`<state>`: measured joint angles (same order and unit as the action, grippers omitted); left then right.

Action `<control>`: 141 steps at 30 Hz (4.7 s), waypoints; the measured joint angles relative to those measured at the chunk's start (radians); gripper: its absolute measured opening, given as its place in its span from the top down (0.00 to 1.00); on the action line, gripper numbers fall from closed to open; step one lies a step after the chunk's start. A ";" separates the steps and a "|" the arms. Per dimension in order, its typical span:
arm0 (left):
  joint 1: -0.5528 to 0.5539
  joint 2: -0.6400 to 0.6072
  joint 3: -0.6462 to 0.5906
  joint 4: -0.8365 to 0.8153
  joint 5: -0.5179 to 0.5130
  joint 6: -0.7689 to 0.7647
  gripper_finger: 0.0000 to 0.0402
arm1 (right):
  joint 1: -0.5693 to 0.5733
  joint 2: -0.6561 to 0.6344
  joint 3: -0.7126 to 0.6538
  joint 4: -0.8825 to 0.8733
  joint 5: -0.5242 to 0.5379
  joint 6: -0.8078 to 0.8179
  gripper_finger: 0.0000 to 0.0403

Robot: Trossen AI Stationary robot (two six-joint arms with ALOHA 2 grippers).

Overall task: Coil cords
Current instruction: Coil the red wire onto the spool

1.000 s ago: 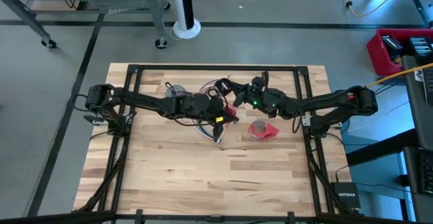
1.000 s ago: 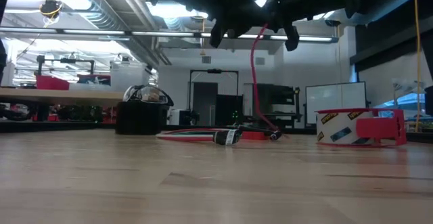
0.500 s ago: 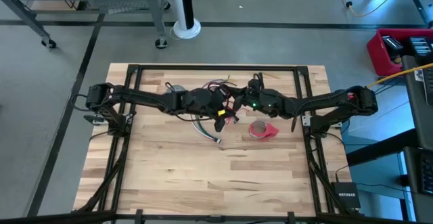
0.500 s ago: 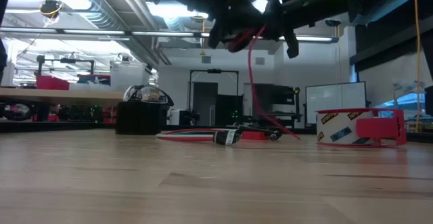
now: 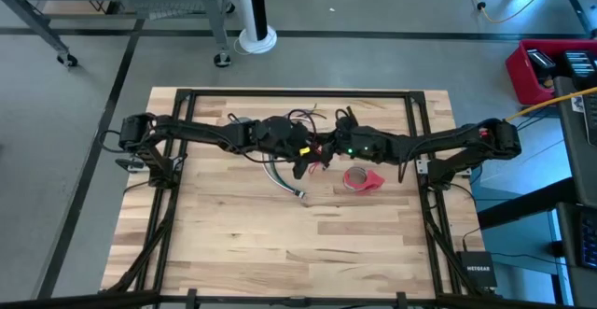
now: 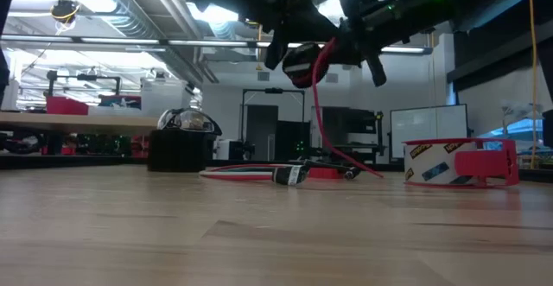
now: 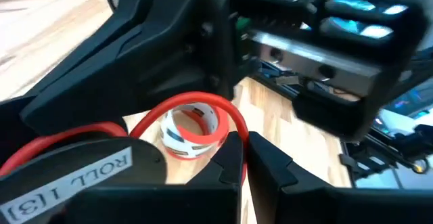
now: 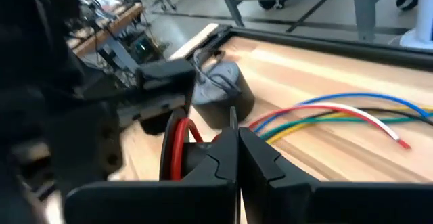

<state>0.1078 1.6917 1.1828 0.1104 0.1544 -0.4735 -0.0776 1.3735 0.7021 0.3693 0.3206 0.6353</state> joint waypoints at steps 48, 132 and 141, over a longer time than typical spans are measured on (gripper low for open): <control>0.112 0.000 -0.001 -0.076 0.244 0.003 1.00 | -0.001 -0.220 0.000 -0.378 -0.211 0.022 1.00; -0.050 -0.054 -0.003 -0.338 -0.113 0.417 0.67 | -0.001 -0.365 0.000 -0.186 -0.148 -0.016 1.00; -0.050 -0.054 -0.002 -0.337 -0.202 0.402 0.69 | -0.001 -0.365 0.000 -0.186 -0.121 -0.024 1.00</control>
<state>0.0582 1.6379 1.1808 -0.2264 -0.0480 -0.0711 -0.0788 1.0088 0.7025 0.1833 0.1997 0.6110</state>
